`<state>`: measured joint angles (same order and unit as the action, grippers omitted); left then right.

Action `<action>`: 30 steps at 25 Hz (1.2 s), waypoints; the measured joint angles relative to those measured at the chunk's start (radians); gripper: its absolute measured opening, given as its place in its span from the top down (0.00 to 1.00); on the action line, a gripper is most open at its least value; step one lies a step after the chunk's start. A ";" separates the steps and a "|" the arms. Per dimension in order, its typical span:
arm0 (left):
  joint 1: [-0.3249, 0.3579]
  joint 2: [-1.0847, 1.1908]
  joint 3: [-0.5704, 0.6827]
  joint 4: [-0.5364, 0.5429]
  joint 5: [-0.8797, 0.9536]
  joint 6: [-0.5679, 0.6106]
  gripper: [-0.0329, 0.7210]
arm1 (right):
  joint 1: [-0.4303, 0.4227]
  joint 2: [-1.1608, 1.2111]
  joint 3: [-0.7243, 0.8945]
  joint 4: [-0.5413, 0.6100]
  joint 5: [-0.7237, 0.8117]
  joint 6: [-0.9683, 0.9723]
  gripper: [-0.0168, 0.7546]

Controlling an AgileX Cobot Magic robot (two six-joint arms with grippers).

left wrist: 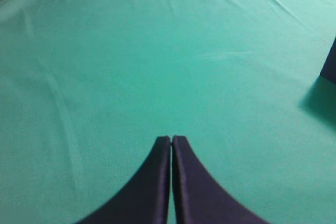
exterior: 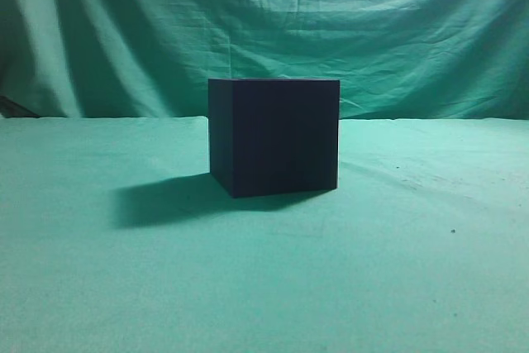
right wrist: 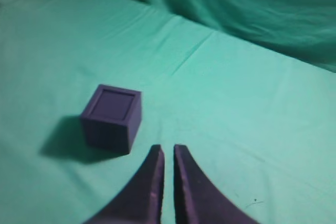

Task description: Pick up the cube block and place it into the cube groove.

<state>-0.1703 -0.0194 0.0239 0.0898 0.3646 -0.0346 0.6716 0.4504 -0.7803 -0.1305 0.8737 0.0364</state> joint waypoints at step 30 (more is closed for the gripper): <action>0.000 0.000 0.000 0.000 0.000 0.000 0.96 | -0.612 -0.461 0.808 0.161 -0.473 0.002 0.91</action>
<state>-0.1703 -0.0194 0.0239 0.0898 0.3646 -0.0346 0.0599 -0.0103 0.0273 0.0306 0.4005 0.0383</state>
